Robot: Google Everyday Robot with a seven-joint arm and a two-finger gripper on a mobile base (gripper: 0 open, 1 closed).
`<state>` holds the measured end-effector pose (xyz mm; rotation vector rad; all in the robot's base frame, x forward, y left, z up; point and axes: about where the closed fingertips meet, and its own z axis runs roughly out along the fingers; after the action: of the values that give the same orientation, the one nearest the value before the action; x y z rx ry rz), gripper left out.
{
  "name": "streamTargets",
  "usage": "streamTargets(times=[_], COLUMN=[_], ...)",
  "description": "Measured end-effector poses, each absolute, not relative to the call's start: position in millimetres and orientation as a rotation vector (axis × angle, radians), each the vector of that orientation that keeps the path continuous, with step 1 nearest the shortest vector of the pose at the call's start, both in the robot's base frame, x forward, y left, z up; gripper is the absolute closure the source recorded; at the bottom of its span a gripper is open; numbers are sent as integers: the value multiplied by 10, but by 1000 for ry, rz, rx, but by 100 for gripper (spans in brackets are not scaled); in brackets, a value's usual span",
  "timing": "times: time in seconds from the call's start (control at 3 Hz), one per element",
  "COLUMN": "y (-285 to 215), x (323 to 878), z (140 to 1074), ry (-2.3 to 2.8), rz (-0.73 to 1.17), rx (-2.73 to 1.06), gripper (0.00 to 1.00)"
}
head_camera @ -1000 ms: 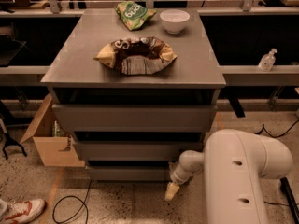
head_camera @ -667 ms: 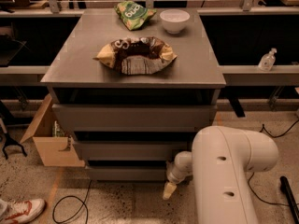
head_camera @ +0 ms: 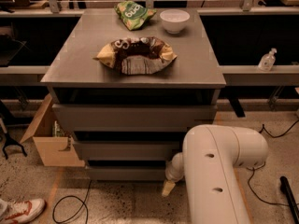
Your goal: Open bottom drawer
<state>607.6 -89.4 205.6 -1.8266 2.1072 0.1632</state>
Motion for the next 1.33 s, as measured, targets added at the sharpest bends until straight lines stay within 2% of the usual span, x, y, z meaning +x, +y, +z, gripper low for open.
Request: streamTargets(times=[1.33], y=[-1006], x=[6254], z=[1667], ry=[2111], rz=[186], rx=[-1723], gripper=[0])
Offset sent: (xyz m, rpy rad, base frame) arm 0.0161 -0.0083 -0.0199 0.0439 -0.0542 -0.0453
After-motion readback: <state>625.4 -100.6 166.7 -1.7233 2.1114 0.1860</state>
